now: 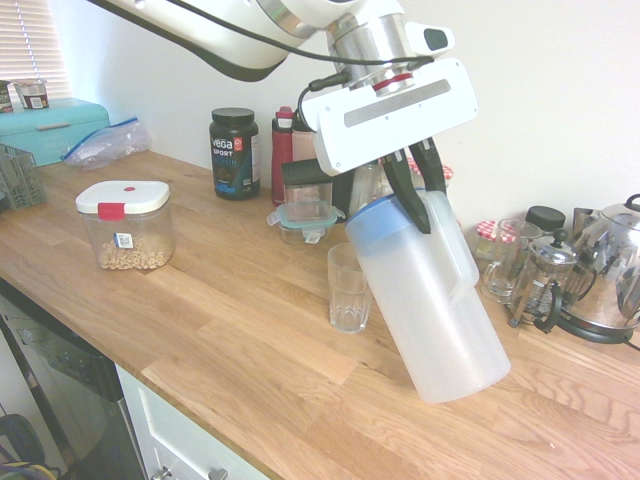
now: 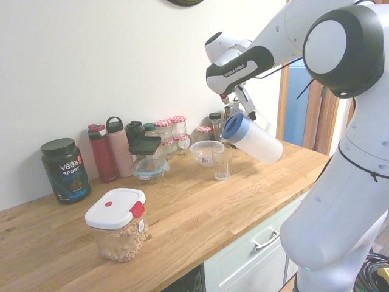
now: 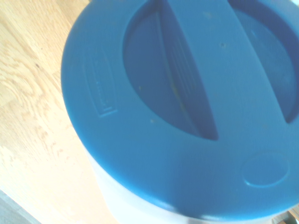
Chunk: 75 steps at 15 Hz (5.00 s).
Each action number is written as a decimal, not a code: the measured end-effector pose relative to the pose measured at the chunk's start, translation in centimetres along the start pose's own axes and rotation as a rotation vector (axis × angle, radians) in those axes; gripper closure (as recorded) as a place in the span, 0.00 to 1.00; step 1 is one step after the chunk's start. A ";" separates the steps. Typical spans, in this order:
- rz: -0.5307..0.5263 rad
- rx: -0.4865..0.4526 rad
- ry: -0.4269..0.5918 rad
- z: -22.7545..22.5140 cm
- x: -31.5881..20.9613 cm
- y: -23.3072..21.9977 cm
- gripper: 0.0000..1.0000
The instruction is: Pour me some water
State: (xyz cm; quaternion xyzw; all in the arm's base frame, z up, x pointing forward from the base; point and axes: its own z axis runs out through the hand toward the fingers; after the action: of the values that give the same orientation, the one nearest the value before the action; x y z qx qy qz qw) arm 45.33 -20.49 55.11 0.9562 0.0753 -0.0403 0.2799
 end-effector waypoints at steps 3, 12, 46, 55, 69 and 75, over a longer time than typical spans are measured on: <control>-0.003 -0.001 -0.004 0.2 0.0 -0.1 1.00; 0.184 0.162 0.174 -4.2 -5.0 6.9 1.00; 1.058 0.596 0.385 -16.2 -11.6 -24.3 1.00; 1.019 0.638 0.367 -13.8 -5.5 -29.1 1.00; 1.025 0.583 0.409 -12.2 -4.9 -33.3 0.00; 1.043 0.590 0.403 -12.3 -4.8 -32.8 0.00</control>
State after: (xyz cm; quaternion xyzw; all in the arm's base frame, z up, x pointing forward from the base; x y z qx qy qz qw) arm 35.60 12.90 48.66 0.8930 -0.3636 0.2634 -0.0325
